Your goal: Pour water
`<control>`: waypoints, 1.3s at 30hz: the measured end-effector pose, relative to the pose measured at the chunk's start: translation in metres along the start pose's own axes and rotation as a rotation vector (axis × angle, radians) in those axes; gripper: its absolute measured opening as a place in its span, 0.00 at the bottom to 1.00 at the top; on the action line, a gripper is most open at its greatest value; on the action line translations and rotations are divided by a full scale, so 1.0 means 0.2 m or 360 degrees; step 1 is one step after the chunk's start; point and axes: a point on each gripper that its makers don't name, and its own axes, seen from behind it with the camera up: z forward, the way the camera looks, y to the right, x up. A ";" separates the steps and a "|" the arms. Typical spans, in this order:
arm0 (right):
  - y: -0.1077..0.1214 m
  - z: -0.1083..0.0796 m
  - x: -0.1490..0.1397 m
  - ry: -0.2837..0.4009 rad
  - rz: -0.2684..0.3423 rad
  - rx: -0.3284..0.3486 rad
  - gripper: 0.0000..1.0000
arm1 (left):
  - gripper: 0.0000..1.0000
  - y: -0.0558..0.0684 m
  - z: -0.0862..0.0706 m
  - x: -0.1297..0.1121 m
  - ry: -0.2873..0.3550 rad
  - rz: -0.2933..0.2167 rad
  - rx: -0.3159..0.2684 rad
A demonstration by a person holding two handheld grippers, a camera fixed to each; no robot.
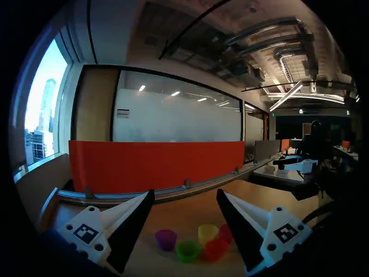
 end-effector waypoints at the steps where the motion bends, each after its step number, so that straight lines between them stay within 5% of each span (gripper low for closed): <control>1: -0.01 0.01 -0.01 -0.0016 -0.0004 0.0013 1.00 | 1.00 0.00 0.00 -0.01 -0.0011 0.0009 -0.0012; 12: -0.09 0.05 -0.15 -0.0220 -0.0105 0.0143 1.00 | 1.00 0.05 0.06 -0.17 -0.0186 0.0031 -0.0157; 23: -0.13 0.01 -0.41 -0.0458 -0.0209 0.0246 1.00 | 1.00 0.02 0.11 -0.39 -0.0362 0.0107 -0.0236; 39: -0.19 0.00 -0.74 -0.0680 -0.0197 0.0349 1.00 | 1.00 0.00 0.17 -0.80 -0.0630 0.0165 -0.0328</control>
